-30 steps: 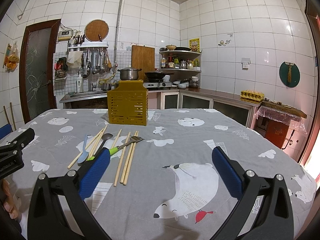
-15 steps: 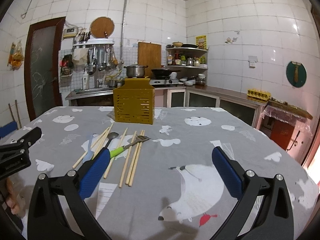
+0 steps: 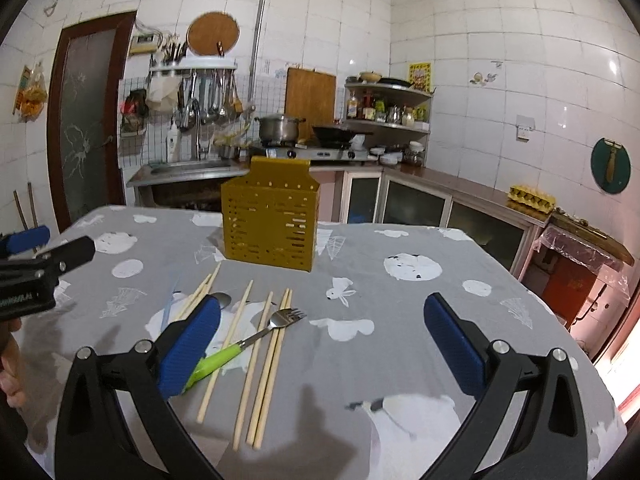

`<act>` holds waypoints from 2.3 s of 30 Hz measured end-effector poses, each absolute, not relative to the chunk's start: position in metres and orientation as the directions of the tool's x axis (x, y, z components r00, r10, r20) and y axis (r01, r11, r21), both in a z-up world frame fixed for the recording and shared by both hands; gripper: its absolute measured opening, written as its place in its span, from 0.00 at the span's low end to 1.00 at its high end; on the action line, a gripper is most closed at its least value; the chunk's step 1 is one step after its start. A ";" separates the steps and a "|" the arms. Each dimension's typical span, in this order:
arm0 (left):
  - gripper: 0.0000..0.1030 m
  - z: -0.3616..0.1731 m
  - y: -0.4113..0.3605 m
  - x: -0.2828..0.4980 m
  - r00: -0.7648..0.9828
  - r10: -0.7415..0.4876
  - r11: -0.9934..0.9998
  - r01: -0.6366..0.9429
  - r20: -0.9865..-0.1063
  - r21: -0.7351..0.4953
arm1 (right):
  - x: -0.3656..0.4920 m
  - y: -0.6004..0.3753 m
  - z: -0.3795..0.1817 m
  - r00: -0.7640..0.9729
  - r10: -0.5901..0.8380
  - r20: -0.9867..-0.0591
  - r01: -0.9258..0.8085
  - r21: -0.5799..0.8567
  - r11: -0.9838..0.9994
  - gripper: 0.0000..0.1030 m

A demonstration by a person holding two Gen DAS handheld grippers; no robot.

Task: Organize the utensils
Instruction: 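Move both tools down toward the wooden chopsticks on the cloth, then close the right tool on a chopstick while the left tool grasps another chopstick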

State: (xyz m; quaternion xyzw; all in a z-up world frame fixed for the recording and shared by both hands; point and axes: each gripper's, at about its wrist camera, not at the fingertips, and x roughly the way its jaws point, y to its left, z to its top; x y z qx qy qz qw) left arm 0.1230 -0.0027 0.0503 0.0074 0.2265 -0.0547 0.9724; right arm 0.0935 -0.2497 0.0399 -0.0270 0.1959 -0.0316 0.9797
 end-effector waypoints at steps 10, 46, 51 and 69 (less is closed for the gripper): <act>0.95 0.031 -0.006 0.209 0.816 -0.115 0.992 0.125 -0.567 -0.022 | 0.175 -0.265 0.013 0.849 -0.070 -0.523 0.061 -0.035 0.998 0.90; 0.81 -0.054 -0.030 0.318 0.614 -0.081 0.989 0.147 -0.785 0.013 | 0.289 -0.264 -0.054 0.689 -0.057 -0.723 0.067 -0.015 0.998 0.68; 0.81 -0.054 -0.028 0.318 0.611 -0.090 0.990 0.142 -0.786 -0.002 | 0.287 -0.263 -0.055 0.687 -0.052 -0.724 0.063 -0.012 0.998 0.68; 0.72 -0.055 -0.032 0.314 0.598 -0.101 0.986 0.166 -0.795 -0.001 | 0.283 -0.255 -0.058 0.673 -0.036 -0.738 0.037 -0.015 0.999 0.62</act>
